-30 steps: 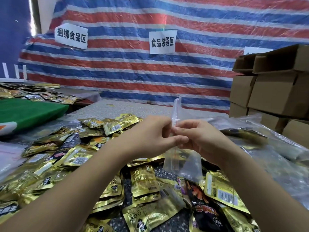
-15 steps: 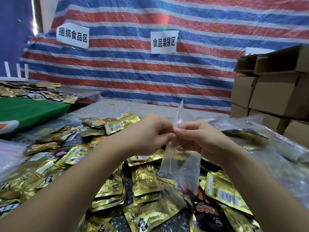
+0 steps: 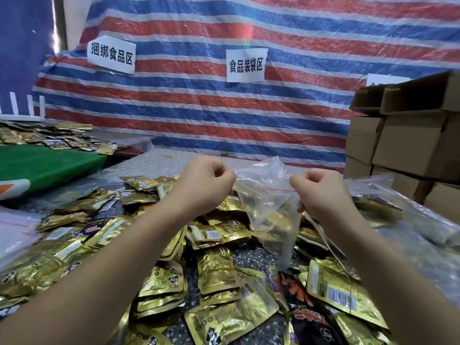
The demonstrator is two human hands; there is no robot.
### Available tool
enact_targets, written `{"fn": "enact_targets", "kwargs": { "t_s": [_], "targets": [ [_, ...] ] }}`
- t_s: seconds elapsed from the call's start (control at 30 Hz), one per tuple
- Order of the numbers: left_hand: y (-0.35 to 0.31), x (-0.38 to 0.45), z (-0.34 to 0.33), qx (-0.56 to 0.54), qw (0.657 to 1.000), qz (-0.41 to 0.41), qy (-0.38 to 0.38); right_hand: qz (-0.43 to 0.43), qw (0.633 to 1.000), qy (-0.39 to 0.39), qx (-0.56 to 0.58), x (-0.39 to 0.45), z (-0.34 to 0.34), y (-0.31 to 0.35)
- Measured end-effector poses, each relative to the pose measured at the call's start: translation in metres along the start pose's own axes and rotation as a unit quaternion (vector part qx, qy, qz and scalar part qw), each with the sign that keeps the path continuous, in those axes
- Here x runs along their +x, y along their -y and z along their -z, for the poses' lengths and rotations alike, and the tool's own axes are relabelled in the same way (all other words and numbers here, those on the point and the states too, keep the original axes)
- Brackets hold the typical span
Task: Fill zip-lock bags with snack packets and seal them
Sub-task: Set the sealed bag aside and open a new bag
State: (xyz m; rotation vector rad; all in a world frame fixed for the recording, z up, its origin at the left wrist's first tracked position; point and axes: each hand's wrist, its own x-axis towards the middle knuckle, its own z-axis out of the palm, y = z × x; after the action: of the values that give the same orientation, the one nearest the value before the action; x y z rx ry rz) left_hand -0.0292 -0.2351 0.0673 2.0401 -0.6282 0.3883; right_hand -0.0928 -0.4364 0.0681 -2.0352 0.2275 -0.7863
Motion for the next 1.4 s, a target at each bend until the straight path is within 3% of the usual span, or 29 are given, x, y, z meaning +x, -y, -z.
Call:
{"fn": "enact_targets", "kwargs": {
  "t_s": [0.1,0.2,0.37,0.47,0.63,0.77,0.83,0.9,1.0,1.1,1.27,1.4],
  "targets": [
    [-0.004,-0.004,-0.005,0.045,0.999,-0.03,-0.005,0.017,1.0,0.017,0.011,-0.004,-0.006,0.005],
    [-0.014,-0.013,-0.008,0.125,0.984,-0.124,0.006,0.025,0.998,0.036,0.043,-0.006,-0.009,0.008],
    [-0.045,-0.031,-0.006,0.162,0.95,-0.251,0.089,0.027,0.993,0.06,0.1,-0.01,-0.008,0.013],
    [-0.044,-0.032,-0.005,0.244,0.935,-0.246,0.078,0.017,0.991,0.069,0.116,-0.01,-0.008,0.013],
    [-0.036,-0.028,-0.005,0.28,0.929,-0.212,0.116,0.014,0.986,0.052,0.16,-0.008,-0.01,0.012],
    [-0.027,-0.018,0.0,0.26,0.95,-0.168,0.043,0.066,0.977,0.039,0.201,-0.01,-0.009,0.015],
    [-0.021,-0.012,0.005,0.227,0.962,-0.154,0.008,0.11,0.965,0.11,0.213,-0.014,-0.006,0.019],
    [-0.017,-0.008,0.01,0.207,0.967,-0.149,-0.017,0.116,0.948,0.245,0.168,-0.019,-0.005,0.021],
    [-0.012,-0.005,0.014,0.213,0.963,-0.156,-0.046,0.098,0.916,0.379,-0.088,-0.029,-0.017,0.016],
    [-0.01,-0.004,0.015,0.226,0.96,-0.157,-0.047,0.116,0.866,0.382,-0.3,-0.037,-0.043,-0.003],
    [-0.012,-0.004,0.013,0.259,0.95,-0.171,-0.029,0.017,0.883,0.356,-0.306,-0.049,-0.079,-0.032],
    [-0.012,-0.004,0.012,0.247,0.953,-0.175,-0.02,0.008,0.882,0.327,-0.338,-0.053,-0.094,-0.04]
  ]
}}
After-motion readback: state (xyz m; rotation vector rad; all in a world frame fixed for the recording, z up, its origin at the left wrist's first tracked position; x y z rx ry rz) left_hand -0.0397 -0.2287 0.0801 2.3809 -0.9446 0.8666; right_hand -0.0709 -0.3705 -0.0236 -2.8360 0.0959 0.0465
